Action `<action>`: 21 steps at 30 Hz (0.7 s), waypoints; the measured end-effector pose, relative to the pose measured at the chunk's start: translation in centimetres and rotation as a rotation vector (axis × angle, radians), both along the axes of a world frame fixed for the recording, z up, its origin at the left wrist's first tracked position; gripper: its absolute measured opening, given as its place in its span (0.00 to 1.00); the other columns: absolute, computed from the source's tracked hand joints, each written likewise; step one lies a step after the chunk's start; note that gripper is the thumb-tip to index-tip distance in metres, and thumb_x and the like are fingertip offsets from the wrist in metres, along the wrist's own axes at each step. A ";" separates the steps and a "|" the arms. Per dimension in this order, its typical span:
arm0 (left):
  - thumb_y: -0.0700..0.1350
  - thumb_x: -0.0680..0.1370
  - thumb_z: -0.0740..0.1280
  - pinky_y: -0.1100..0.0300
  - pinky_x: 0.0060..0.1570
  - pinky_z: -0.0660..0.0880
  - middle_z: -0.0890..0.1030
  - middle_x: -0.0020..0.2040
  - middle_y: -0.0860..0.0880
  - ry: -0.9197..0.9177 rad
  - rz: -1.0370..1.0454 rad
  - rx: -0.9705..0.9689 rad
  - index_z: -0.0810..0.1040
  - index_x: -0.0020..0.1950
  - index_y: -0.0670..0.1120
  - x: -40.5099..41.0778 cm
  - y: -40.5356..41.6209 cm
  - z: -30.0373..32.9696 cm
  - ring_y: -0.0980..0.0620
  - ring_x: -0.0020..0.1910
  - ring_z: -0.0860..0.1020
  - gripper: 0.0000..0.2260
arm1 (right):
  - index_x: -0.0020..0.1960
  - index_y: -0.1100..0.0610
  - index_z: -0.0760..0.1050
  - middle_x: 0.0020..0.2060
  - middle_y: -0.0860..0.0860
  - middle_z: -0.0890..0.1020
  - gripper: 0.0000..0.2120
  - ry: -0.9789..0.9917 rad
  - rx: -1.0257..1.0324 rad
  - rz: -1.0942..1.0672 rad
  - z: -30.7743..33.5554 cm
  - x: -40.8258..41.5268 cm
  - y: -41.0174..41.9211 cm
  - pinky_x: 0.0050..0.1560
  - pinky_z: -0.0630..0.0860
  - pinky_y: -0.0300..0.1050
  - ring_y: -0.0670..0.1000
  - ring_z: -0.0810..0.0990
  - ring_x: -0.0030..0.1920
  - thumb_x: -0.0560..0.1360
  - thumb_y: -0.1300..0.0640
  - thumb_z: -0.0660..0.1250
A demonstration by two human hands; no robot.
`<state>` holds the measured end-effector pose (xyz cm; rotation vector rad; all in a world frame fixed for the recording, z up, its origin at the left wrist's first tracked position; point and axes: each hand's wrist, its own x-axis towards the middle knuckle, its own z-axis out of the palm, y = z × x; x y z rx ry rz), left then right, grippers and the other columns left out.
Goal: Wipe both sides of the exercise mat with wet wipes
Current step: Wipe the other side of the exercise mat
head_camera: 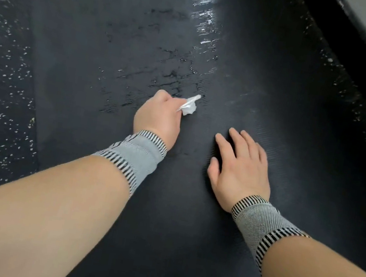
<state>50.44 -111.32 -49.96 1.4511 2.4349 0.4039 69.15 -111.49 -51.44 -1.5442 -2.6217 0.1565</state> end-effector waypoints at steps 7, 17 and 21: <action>0.45 0.82 0.60 0.60 0.44 0.65 0.69 0.50 0.54 0.032 -0.070 0.003 0.78 0.66 0.57 -1.1 -2.0 -0.3 0.51 0.46 0.72 0.15 | 0.65 0.54 0.73 0.65 0.55 0.74 0.25 0.014 0.014 -0.009 0.0 0.2 -0.2 0.68 0.62 0.55 0.57 0.69 0.68 0.72 0.46 0.53; 0.47 0.82 0.59 0.55 0.50 0.71 0.72 0.52 0.53 -0.031 -0.075 0.034 0.78 0.63 0.54 3.3 2.7 -0.3 0.48 0.50 0.74 0.13 | 0.65 0.54 0.74 0.65 0.55 0.74 0.26 0.020 0.016 -0.007 0.0 0.1 0.1 0.67 0.62 0.55 0.57 0.69 0.68 0.72 0.45 0.53; 0.45 0.80 0.65 0.58 0.44 0.70 0.75 0.50 0.52 -0.003 -0.212 0.037 0.80 0.62 0.51 3.5 -2.4 0.3 0.52 0.44 0.73 0.12 | 0.64 0.55 0.73 0.65 0.56 0.74 0.25 0.053 0.010 -0.019 0.0 0.3 0.0 0.67 0.63 0.54 0.57 0.69 0.67 0.72 0.46 0.53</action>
